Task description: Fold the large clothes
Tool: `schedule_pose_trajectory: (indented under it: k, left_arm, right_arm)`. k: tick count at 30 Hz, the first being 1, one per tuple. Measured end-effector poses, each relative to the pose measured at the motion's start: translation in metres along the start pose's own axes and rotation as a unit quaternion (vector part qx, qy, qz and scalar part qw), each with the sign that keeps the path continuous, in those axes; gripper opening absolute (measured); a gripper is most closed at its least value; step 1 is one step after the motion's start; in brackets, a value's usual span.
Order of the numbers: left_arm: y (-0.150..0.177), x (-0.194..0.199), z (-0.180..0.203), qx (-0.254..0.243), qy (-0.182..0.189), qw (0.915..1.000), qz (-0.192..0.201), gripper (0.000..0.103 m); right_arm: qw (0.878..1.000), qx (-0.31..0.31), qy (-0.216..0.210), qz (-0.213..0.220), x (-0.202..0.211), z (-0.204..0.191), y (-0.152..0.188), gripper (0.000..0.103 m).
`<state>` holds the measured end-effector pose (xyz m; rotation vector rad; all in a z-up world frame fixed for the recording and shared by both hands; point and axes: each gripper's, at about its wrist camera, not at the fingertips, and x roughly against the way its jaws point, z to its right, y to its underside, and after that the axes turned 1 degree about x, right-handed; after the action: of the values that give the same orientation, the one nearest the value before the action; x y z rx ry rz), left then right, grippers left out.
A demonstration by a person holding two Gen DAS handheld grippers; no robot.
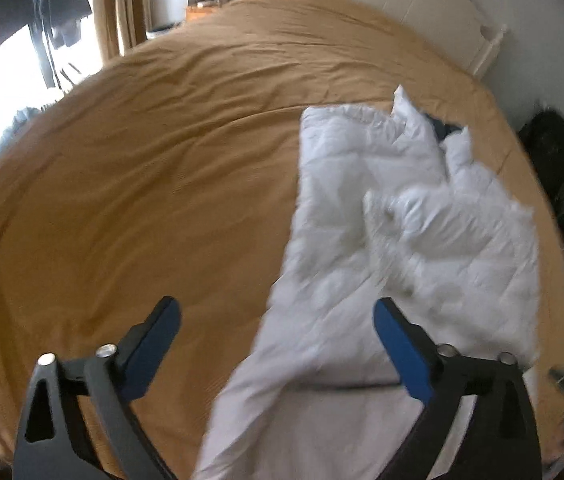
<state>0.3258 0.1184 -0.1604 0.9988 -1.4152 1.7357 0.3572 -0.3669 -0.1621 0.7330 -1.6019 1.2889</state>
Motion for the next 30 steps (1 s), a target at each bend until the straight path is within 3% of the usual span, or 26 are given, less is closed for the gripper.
schedule_pose_trajectory:
  k: [2, 5, 7, 11, 12, 13, 14, 15, 16, 17, 21, 23, 25, 27, 28, 29, 30]
  left_arm:
    - [0.022, -0.002, -0.007, -0.036, -0.032, 0.9988, -0.006, 0.102]
    - [0.056, -0.019, -0.01, -0.068, -0.048, 0.9956, -0.044, 0.102]
    - [0.075, -0.028, -0.016, -0.068, -0.042, 0.995, -0.059, 0.102]
    - [0.095, -0.045, -0.026, -0.039, 0.011, 0.9944, -0.098, 0.101]
    - [0.099, -0.05, -0.026, -0.031, 0.014, 0.9935, -0.108, 0.094]
    - [0.101, -0.051, -0.024, -0.032, 0.009, 0.9934, -0.11, 0.089]
    - [0.102, -0.05, -0.022, -0.035, 0.006, 0.9932, -0.111, 0.075]
    - [0.1, -0.046, -0.019, -0.038, 0.009, 0.9925, -0.116, 0.051]
    - [0.096, -0.043, -0.018, -0.036, 0.019, 0.9915, -0.124, 0.036]
    - [0.092, -0.037, -0.019, -0.031, 0.025, 0.9908, -0.129, 0.018]
    - [0.079, -0.003, -0.04, -0.006, 0.024, 0.9941, -0.106, 0.015]
    - [0.086, -0.013, -0.049, -0.014, 0.005, 0.9924, -0.122, 0.016]
    - [0.105, -0.041, -0.048, -0.034, -0.014, 0.9877, -0.152, 0.02]
    - [0.111, -0.047, -0.044, -0.047, -0.028, 0.9892, -0.136, 0.023]
    - [0.112, -0.043, -0.042, -0.049, -0.032, 0.9898, -0.13, 0.023]
    - [0.112, -0.036, -0.04, -0.052, -0.038, 0.9907, -0.12, 0.028]
    - [0.113, -0.029, -0.039, -0.058, -0.049, 0.9908, -0.113, 0.043]
  right_arm:
    - [1.0, 0.019, -0.007, -0.012, -0.001, -0.007, 0.008, 0.088]
    - [0.998, 0.04, -0.003, -0.049, -0.019, -0.009, 0.016, 0.088]
    - [0.997, 0.037, -0.014, -0.073, -0.032, -0.005, 0.022, 0.088]
    - [0.991, 0.02, -0.082, -0.107, -0.047, 0.003, 0.045, 0.086]
    - [0.988, 0.008, -0.104, -0.111, -0.05, 0.006, 0.05, 0.08]
    - [0.987, -0.007, -0.121, -0.109, -0.051, 0.009, 0.055, 0.053]
    - [0.983, -0.024, -0.139, -0.115, -0.052, 0.012, 0.058, 0.032]
    - [0.982, -0.036, -0.147, -0.113, -0.05, 0.015, 0.059, 0.026]
    - [0.981, -0.048, -0.157, -0.108, -0.046, 0.018, 0.058, 0.014]
    - [0.979, -0.055, -0.167, -0.104, -0.039, 0.02, 0.056, 0.01]
    - [0.978, -0.056, -0.186, -0.074, 0.013, 0.029, 0.05, 0.009]
    - [0.974, -0.067, -0.202, -0.076, 0.03, 0.036, 0.057, 0.009]
    - [0.98, -0.05, -0.17, -0.093, 0.02, 0.034, 0.066, 0.01]
    - [0.983, -0.036, -0.122, -0.134, -0.018, 0.032, 0.081, 0.022]
    - [0.982, -0.038, -0.111, -0.145, -0.034, 0.033, 0.089, 0.041]
    - [0.982, -0.045, -0.111, -0.143, -0.042, 0.033, 0.094, 0.045]
    - [0.984, -0.053, -0.112, -0.13, -0.038, 0.033, 0.095, 0.047]
